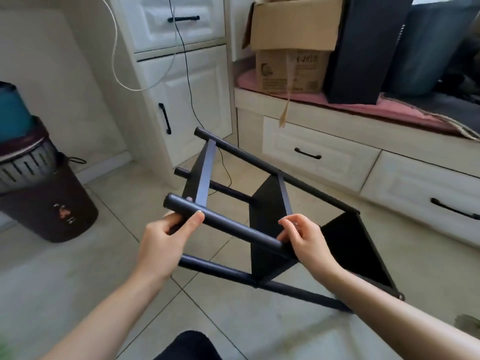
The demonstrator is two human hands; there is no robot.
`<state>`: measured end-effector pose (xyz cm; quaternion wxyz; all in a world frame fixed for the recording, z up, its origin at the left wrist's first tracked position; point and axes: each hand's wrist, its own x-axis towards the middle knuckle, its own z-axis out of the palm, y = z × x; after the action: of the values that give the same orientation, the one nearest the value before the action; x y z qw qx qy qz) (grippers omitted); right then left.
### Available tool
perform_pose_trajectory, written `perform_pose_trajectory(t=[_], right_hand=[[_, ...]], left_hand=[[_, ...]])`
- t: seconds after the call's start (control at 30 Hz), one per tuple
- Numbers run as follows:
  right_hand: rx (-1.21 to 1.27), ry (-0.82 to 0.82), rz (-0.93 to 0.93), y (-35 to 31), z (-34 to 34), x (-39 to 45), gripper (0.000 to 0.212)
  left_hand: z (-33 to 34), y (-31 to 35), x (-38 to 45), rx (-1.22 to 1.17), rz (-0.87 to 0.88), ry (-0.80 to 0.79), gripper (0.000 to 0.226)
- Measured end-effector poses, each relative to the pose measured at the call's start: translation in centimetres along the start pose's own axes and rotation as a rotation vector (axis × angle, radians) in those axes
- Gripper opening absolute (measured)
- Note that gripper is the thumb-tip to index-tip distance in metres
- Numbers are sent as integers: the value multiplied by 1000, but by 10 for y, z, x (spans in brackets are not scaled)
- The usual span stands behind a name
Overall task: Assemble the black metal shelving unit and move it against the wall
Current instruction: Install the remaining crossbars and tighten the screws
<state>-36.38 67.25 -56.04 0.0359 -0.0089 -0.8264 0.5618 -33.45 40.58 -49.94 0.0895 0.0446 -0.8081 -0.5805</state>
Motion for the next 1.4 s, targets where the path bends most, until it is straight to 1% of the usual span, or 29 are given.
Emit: perform_pose_trajectory(t=[0.07, 0.1, 0.2, 0.23, 0.3, 0.37, 0.43, 0.53, 0.67, 0.77, 1.0, 1.13, 1.27, 1.4], right_hand=[[-32, -7, -4, 16, 2, 4, 10], [-47, -12, -8, 24, 3, 6, 10], [-102, -28, -11, 47, 6, 11, 8], [-112, -34, -6, 54, 8, 12, 8], [-133, -42, 5, 66, 13, 13, 8], [-153, -49, 15, 77, 16, 13, 9], [-173, -58, 28, 87, 19, 13, 10], [-208, -78, 51, 100, 23, 12, 11], [-240, -106, 62, 115, 28, 8, 12], [-270, -127, 70, 122, 31, 6, 12], [-351, -215, 42, 136, 36, 2, 8], [-375, -230, 40, 141, 38, 0, 6], [-405, -232, 53, 139, 38, 0, 8], [-440, -252, 52, 130, 41, 3, 8]], left_hand=[[7, -34, -7, -73, -86, 5, 44], [12, -48, -11, -105, -124, 4, 45], [28, -83, -17, -183, -223, 10, 35], [31, -95, -18, -205, -246, 11, 37], [38, -115, -21, -237, -275, 28, 50], [45, -134, -24, -259, -298, 37, 55], [51, -151, -29, -283, -334, 26, 56], [58, -173, -37, -282, -374, 24, 50], [65, -193, -47, -277, -419, 30, 40], [66, -203, -53, -259, -442, 26, 45], [66, -222, -64, -229, -506, 15, 38], [65, -227, -71, -225, -531, 11, 36], [65, -233, -71, -271, -546, 17, 32], [56, -242, -67, -345, -615, -20, 38]])
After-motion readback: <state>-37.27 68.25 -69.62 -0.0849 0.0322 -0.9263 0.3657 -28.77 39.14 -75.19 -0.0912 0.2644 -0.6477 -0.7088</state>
